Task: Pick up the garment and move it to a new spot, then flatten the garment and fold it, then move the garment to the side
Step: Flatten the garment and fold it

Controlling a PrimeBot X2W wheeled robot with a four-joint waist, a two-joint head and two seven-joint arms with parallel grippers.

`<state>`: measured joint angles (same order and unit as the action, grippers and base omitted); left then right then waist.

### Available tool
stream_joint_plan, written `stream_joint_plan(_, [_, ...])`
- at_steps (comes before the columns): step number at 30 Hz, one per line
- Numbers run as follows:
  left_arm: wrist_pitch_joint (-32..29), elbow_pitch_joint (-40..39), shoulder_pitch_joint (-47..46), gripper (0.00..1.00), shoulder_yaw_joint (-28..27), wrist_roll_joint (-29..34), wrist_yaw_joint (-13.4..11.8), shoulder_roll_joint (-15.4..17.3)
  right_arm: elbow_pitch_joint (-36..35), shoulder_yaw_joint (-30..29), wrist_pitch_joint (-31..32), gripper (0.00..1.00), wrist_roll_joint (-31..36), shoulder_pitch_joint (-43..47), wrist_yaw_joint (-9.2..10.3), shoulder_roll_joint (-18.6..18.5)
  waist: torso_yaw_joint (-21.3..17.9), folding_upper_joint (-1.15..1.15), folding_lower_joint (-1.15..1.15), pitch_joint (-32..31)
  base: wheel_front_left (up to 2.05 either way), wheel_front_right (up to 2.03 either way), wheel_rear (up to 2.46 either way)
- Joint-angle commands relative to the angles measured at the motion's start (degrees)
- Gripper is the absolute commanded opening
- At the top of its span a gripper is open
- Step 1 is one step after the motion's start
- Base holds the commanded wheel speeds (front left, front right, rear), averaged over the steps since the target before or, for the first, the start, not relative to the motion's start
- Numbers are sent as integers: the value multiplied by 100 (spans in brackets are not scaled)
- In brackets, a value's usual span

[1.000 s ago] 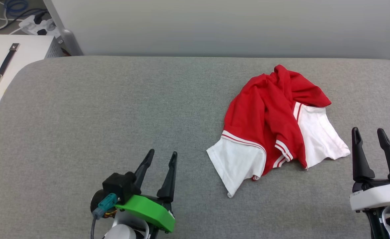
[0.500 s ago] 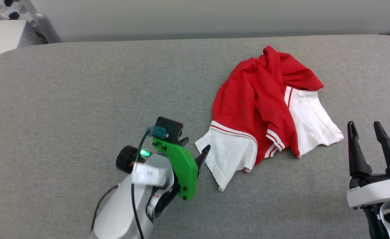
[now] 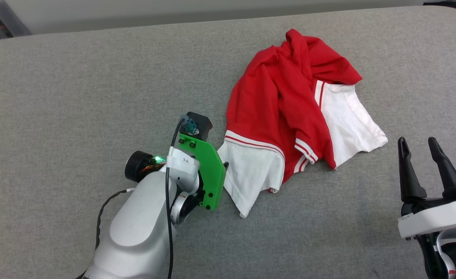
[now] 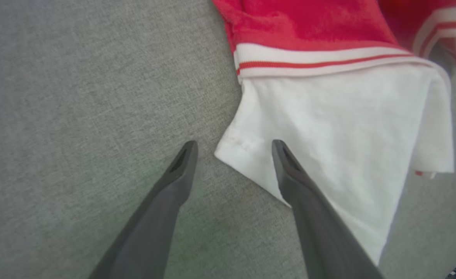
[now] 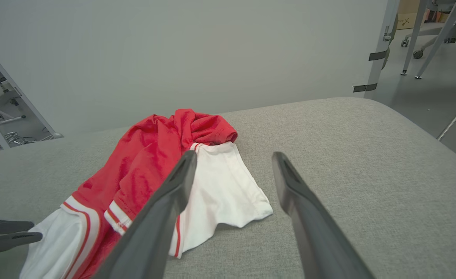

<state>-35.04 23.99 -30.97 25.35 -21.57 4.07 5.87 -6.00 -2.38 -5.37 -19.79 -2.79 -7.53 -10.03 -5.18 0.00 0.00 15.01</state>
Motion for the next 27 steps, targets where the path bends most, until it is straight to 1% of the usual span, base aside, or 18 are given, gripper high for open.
stream_joint_plan(1, [-62,109,-134,100,43,46,0,-11,22,16,-34,100,46,-105,4,36,-55,0,0,59,0,0,0])
stream_joint_plan(2, [-107,205,-153,100,99,53,28,-13,32,28,-36,100,52,-114,4,40,-62,0,0,66,0,0,0])
stream_joint_plan(3, [-152,277,-154,97,144,37,58,-19,40,32,-39,100,56,-121,4,42,-64,0,0,70,0,0,0])
stream_joint_plan(4, [-189,349,-141,0,183,-6,93,-29,51,32,-39,100,63,-132,4,43,-64,0,0,72,0,0,0])
stream_joint_plan(6, [-146,428,-119,0,227,-37,133,-22,66,17,-44,100,74,-149,4,41,-55,0,0,73,0,0,0])
stream_joint_plan(12, [244,564,-71,0,123,-79,104,65,112,-17,-25,100,149,-118,4,30,67,0,0,10,0,0,0])
stream_joint_plan(17, [373,569,-149,0,-64,-154,63,276,169,-7,-2,100,176,-102,4,34,201,0,0,-136,0,0,0])
stream_joint_plan(21, [193,496,-268,0,-230,-314,141,627,192,65,20,100,182,-134,4,41,233,0,0,-195,0,0,0])
stream_joint_plan(24, [-45,403,-361,0,-318,-423,211,1000,207,108,20,100,182,-155,4,49,212,0,0,-200,0,0,0])
stream_joint_plan(27, [-158,337,-427,0,-321,-482,261,1277,244,138,12,100,177,-179,4,46,178,0,0,-175,0,0,0])
